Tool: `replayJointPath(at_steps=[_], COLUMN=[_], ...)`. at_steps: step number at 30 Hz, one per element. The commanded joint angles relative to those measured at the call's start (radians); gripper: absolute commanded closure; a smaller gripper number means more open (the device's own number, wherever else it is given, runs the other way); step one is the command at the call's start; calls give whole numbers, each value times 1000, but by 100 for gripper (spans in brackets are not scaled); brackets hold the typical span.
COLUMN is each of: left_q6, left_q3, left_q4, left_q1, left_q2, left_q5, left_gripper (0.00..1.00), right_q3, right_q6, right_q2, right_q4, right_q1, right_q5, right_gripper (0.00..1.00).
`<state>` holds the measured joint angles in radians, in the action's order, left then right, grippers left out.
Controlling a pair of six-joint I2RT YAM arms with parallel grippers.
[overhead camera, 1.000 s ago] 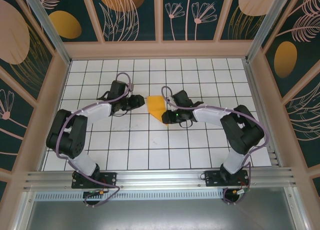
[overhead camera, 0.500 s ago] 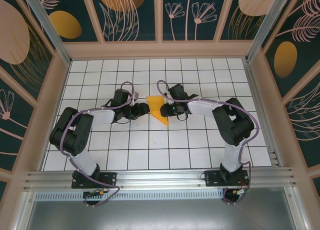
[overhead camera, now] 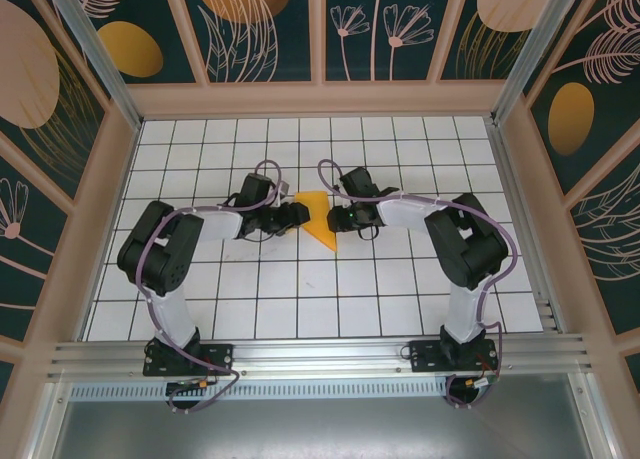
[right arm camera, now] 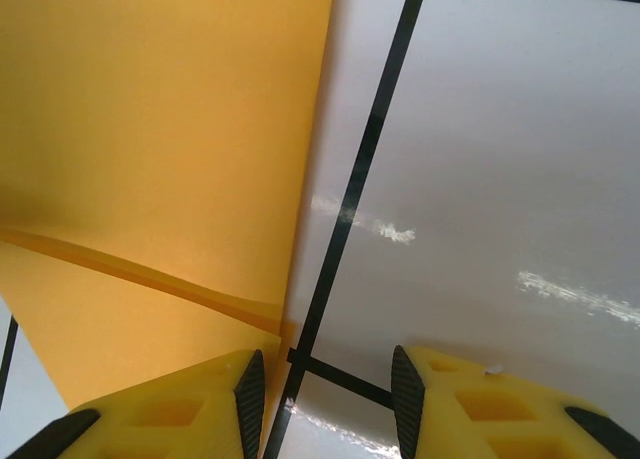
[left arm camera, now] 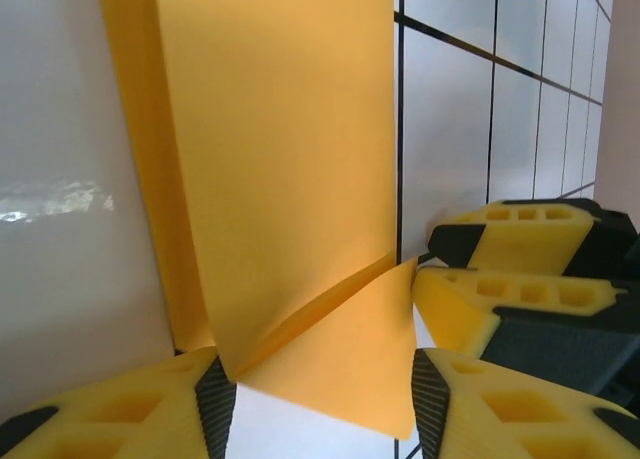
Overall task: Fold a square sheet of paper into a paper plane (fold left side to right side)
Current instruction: Fourth fold the wing at the center of the table.
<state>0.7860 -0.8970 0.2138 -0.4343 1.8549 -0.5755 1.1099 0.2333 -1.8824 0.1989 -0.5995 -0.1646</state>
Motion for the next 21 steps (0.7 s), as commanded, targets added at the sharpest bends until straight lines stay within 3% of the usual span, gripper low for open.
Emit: replayJointPath(at_steps=[1,5,9,15,21], left_q6=[7,7,7,9,15], left_q3=[-39,-51,-52,-57,-67], left_q4=[10,0,-16,-33,-39], left_q1=[-9,-12,-12,-13,-17], left_q2=[30,25,2,-16,-25], left_q5=[-8,1,7,12,10], left_gripper=[54,66,75,79,80], right_q3=[-13,-39,-118,-178,-181], right_q6=[-10,-12,-29,-74,-54], right_q2=[10,64,211,305,226], right_q4=[3,-28,-96,-112,-148], right_q1=[3,0,-7,-104,-241], right_q5=[0,37,125,220,316], right_gripper=[58,58,49,39,37])
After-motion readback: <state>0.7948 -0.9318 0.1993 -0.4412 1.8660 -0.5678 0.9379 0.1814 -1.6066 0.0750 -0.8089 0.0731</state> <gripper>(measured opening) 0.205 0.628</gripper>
